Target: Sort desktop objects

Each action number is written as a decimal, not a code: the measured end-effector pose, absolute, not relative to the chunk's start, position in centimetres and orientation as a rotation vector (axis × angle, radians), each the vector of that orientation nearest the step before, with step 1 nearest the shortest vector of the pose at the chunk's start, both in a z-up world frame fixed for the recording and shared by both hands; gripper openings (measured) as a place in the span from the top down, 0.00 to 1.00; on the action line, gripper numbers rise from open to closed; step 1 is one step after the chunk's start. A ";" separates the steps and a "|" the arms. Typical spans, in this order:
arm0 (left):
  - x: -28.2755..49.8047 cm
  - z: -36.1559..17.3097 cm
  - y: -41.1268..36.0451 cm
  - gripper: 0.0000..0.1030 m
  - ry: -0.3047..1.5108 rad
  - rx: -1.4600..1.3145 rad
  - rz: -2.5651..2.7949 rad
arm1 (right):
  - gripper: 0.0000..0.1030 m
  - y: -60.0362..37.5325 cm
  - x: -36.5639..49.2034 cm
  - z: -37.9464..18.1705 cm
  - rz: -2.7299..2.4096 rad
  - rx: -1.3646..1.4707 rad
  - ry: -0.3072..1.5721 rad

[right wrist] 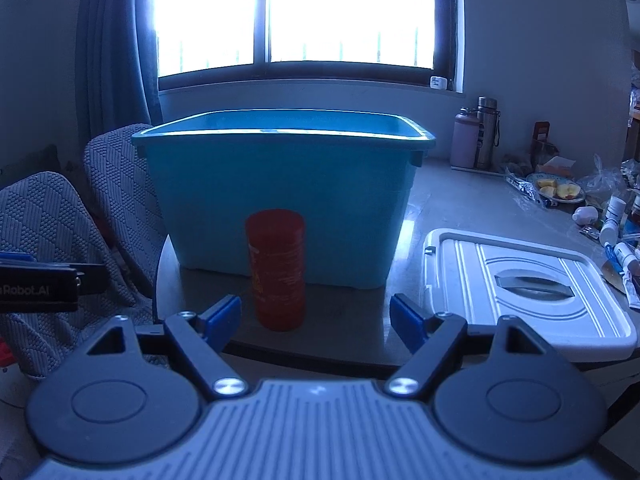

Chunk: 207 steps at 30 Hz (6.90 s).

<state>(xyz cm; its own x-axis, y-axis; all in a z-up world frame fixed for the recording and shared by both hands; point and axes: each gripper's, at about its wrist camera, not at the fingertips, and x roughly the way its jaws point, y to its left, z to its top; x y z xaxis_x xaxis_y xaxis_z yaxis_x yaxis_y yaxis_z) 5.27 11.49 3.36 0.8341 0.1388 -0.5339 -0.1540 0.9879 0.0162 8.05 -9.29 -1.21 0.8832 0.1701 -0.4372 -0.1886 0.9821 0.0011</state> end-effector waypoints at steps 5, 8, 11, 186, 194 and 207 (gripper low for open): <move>6.0 3.2 12.5 0.08 0.562 -0.025 0.168 | 0.21 -8.5 9.5 -1.6 0.201 -0.047 0.466; 6.6 3.2 13.1 0.08 0.565 -0.029 0.178 | 0.21 -7.9 10.3 -1.7 0.212 -0.054 0.471; 7.2 3.3 13.6 0.08 0.563 -0.034 0.191 | 0.21 -7.5 11.2 -1.9 0.222 -0.060 0.476; 1.2 4.0 -4.7 0.08 0.659 0.006 -0.043 | 0.32 -24.9 3.3 2.1 0.019 -0.002 0.620; 4.3 2.5 -11.0 0.08 0.681 0.011 -0.068 | 0.32 -30.4 5.5 1.0 -0.008 0.006 0.650; 8.0 1.2 -17.8 0.08 0.705 0.013 -0.067 | 0.32 -37.3 8.3 -0.6 -0.036 0.000 0.691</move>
<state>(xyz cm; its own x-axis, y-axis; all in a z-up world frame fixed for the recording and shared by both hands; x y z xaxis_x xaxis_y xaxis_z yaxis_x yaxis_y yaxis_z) 7.99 -17.77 1.18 0.7593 -0.0571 -0.6483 0.0657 0.9978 -0.0110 8.29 -37.26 -0.56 0.7702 -0.0327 -0.6370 0.0329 0.9994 -0.0116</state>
